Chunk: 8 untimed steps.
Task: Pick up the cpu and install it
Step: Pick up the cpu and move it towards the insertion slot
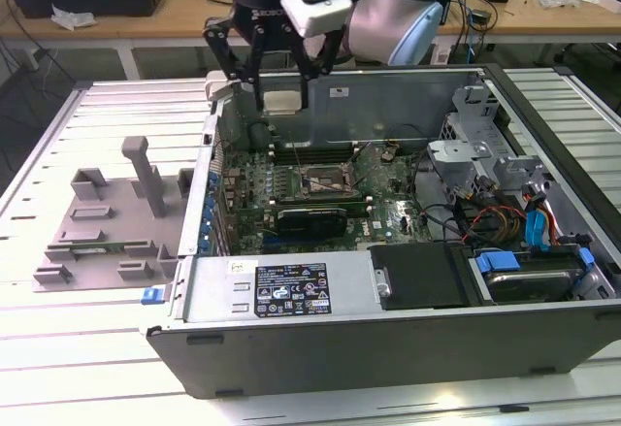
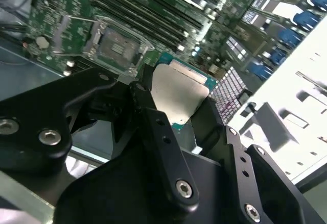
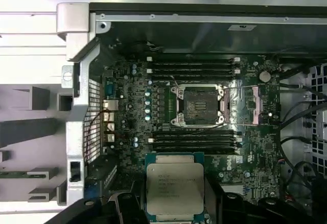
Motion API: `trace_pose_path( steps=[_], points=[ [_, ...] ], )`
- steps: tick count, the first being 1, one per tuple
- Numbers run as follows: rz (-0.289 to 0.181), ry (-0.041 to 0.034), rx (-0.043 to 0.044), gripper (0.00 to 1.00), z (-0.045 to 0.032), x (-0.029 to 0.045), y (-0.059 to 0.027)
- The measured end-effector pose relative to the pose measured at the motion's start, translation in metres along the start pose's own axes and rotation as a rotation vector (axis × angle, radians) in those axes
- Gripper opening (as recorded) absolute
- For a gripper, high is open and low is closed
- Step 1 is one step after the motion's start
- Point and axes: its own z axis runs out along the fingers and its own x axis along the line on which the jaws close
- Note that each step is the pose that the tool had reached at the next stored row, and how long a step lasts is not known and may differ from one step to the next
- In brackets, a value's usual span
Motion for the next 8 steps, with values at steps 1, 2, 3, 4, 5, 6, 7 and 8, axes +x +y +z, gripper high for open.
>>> trace_pose_path(
  steps=[1,2,3,4,5,6,7,8],
  points=[
    [0.000,0.0000,0.0001,0.54,0.0001,-0.0032,0.0000],
    [0.000,0.0000,0.0001,0.54,0.0002,-0.0071,0.0001],
    [0.000,0.0000,0.0000,0.54,0.0010,-0.0124,0.0001],
    [0.000,0.0003,0.0001,0.54,0.0028,-0.0184,0.0002],
    [0.000,0.0009,0.0003,0.54,0.0047,-0.0230,0.0002],
    [0.000,0.0014,0.0000,0.54,0.0078,-0.0298,0.0005],
    [0.000,0.0015,0.0000,0.54,0.0097,-0.0340,0.0010],
    [0.000,0.0017,0.0002,0.54,0.0118,-0.0391,0.0014]
  ],
)
